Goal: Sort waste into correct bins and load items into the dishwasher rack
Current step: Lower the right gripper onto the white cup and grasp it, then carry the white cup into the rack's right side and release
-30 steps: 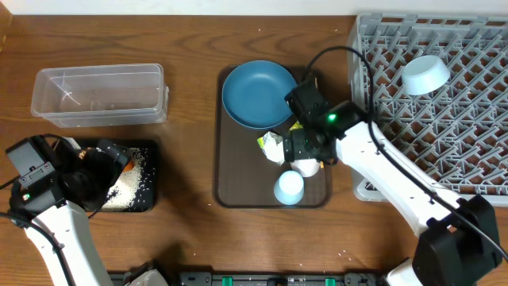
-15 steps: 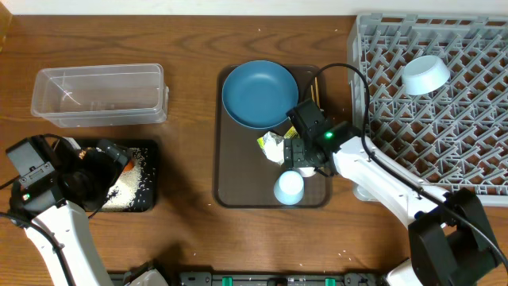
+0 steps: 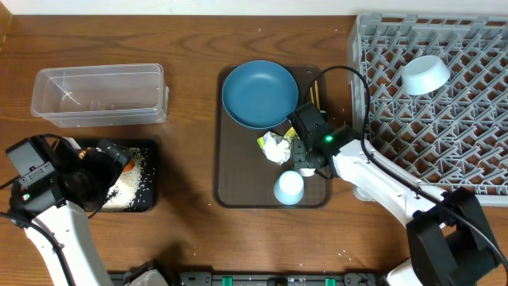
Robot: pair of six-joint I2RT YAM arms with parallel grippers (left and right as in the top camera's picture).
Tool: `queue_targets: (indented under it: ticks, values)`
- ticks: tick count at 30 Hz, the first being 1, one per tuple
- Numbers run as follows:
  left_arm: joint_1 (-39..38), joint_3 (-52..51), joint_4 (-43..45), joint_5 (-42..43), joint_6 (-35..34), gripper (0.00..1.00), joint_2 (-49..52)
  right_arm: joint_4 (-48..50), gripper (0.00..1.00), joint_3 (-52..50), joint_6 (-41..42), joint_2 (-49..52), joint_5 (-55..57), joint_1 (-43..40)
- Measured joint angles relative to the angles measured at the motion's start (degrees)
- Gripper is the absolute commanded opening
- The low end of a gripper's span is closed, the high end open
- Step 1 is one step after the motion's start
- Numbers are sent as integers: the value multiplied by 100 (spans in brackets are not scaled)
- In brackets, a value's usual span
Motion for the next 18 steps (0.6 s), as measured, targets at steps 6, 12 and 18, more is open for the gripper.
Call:
queue_targets:
  ticks: [6, 12, 18]
  values:
    - [0, 0, 0, 0, 0, 98, 0, 2, 61, 0, 0, 0, 13, 0]
    - [0, 0, 0, 0, 0, 98, 0, -28, 60, 11, 0, 0, 11, -2]
    - [0, 0, 0, 0, 0, 98, 0, -197, 59, 92, 0, -35, -52, -46]
